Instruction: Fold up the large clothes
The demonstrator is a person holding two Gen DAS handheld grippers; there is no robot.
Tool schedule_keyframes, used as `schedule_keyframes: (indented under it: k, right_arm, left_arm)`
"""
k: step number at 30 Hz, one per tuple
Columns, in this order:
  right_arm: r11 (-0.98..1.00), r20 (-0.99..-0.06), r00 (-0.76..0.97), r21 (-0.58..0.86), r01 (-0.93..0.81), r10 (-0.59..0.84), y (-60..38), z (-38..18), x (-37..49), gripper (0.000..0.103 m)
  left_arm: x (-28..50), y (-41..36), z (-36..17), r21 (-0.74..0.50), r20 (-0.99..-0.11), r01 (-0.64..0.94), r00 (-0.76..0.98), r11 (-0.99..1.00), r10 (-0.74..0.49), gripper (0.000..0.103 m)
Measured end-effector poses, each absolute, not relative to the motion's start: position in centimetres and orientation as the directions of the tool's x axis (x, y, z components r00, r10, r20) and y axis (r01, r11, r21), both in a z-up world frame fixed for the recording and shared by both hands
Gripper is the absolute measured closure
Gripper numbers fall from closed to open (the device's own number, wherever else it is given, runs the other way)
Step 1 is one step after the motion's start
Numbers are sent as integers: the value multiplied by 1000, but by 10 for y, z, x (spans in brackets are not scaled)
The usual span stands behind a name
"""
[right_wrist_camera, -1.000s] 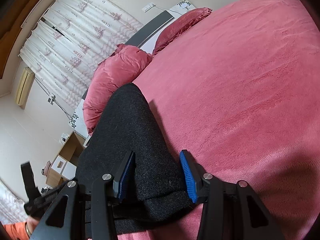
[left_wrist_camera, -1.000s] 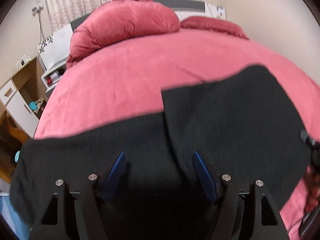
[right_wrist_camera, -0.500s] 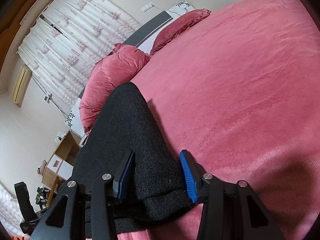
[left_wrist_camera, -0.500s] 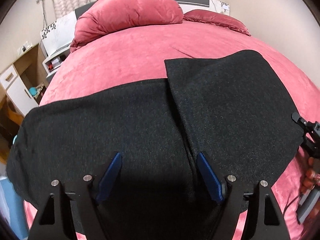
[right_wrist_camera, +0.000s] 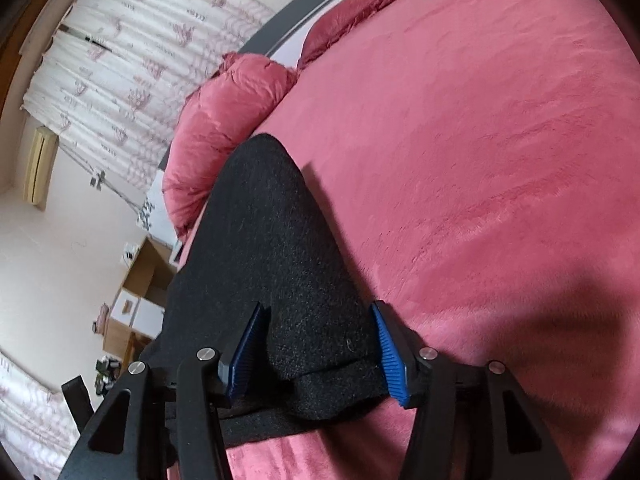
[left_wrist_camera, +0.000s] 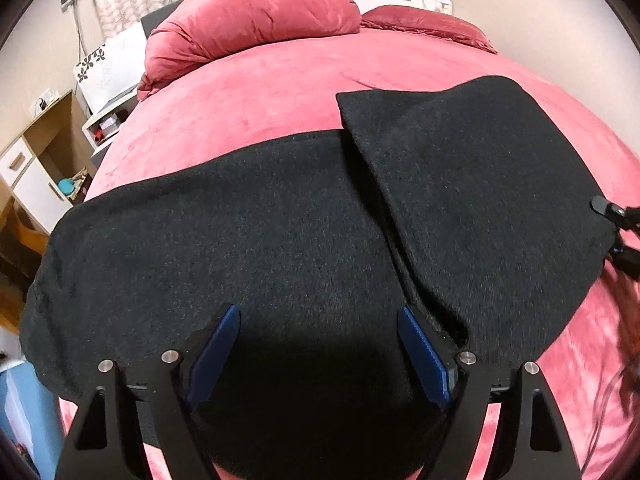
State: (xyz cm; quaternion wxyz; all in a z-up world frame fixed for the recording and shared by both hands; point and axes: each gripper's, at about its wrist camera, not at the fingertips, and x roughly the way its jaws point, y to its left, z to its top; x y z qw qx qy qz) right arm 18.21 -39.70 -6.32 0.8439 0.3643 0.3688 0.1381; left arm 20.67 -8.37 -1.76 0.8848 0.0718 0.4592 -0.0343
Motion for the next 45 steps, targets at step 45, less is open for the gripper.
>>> schedule_keyframes:
  k: [45]
  right_arm:
    - [755, -597, 704, 642, 131, 385, -319, 61, 180, 77]
  left_arm:
    - [149, 102, 10, -133, -796, -124, 604, 983, -31, 21]
